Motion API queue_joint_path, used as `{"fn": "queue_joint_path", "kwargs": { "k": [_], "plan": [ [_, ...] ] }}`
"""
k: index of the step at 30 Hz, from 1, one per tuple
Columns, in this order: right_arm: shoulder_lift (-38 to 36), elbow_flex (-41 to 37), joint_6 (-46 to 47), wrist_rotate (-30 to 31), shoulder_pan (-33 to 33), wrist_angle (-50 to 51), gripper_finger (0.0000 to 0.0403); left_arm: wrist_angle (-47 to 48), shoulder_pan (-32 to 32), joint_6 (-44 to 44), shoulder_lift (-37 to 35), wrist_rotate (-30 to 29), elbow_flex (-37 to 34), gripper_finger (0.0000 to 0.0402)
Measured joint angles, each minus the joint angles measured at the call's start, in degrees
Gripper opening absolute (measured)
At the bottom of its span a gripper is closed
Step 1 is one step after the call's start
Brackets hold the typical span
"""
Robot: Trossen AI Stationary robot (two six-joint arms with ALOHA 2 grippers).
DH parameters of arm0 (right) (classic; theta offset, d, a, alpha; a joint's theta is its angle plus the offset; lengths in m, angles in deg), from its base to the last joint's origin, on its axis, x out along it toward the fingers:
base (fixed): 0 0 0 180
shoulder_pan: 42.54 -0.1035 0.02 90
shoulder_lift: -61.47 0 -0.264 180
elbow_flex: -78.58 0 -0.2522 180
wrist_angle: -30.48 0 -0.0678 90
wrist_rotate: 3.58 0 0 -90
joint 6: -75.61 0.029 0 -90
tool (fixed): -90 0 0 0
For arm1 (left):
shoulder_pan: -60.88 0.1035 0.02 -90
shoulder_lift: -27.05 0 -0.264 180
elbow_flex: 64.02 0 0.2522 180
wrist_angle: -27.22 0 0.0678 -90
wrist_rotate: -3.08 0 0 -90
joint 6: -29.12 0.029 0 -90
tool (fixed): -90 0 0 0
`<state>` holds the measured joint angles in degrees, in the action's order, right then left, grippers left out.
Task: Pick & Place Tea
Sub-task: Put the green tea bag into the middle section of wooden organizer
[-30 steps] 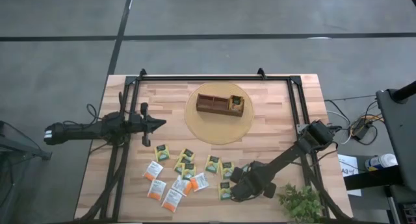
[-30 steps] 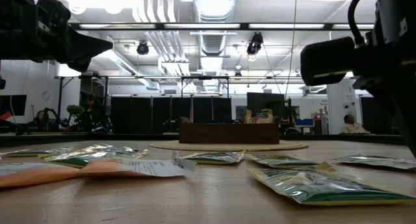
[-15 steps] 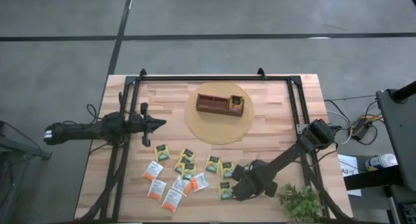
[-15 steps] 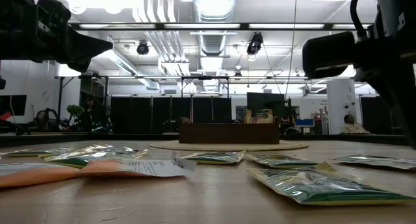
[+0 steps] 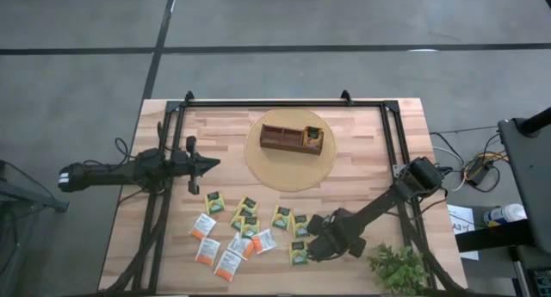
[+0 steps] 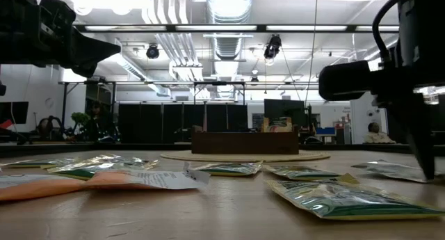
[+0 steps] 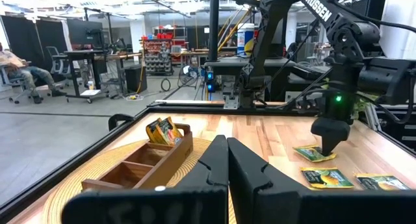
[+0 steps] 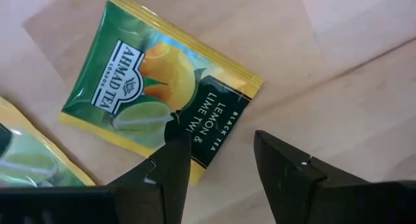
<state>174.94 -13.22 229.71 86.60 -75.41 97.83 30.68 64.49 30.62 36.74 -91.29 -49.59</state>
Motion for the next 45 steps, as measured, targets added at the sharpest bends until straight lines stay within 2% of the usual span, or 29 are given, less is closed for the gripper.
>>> {"fn": "queue_joint_path", "kwargs": {
  "k": [8, 12, 19, 28, 35, 42, 45],
  "plan": [
    [0.4, -1.1, -2.5, 0.0, 1.0, -1.4, 0.0155, 0.0, 0.0, 0.0, 0.0, 0.0, 0.0, 0.0],
    [0.8, -1.1, -3.6, 0.0, 1.0, -1.6, 0.0114, 0.0, 0.0, 0.0, 0.0, 0.0, 0.0, 0.0],
    [0.8, -1.2, -6.1, 0.0, 1.0, -1.1, 0.0017, 0.0, 0.0, 0.0, 0.0, 0.0, 0.0, 0.0],
    [0.2, -1.0, -7.4, 0.5, 1.0, 0.3, 0.0008, 0.0, 0.0, 0.0, 0.0, 0.0, 0.0, 0.0],
    [-2.7, 3.2, -8.9, 4.6, 0.8, 13.6, 0.0008, 0.0, 0.0, 0.0, 0.0, 0.0, 0.0, 0.0],
    [-6.6, 8.0, -18.9, 13.7, 1.1, 24.8, 0.0008, 0.2, 0.0, 0.0, 0.0, 0.0, 0.0, 0.0],
    [-7.9, 9.2, -26.6, 15.0, 1.7, 25.8, 0.0008, 0.2, 0.0, 0.0, 0.0, 0.0, 0.0, 0.0]
  ]
}}
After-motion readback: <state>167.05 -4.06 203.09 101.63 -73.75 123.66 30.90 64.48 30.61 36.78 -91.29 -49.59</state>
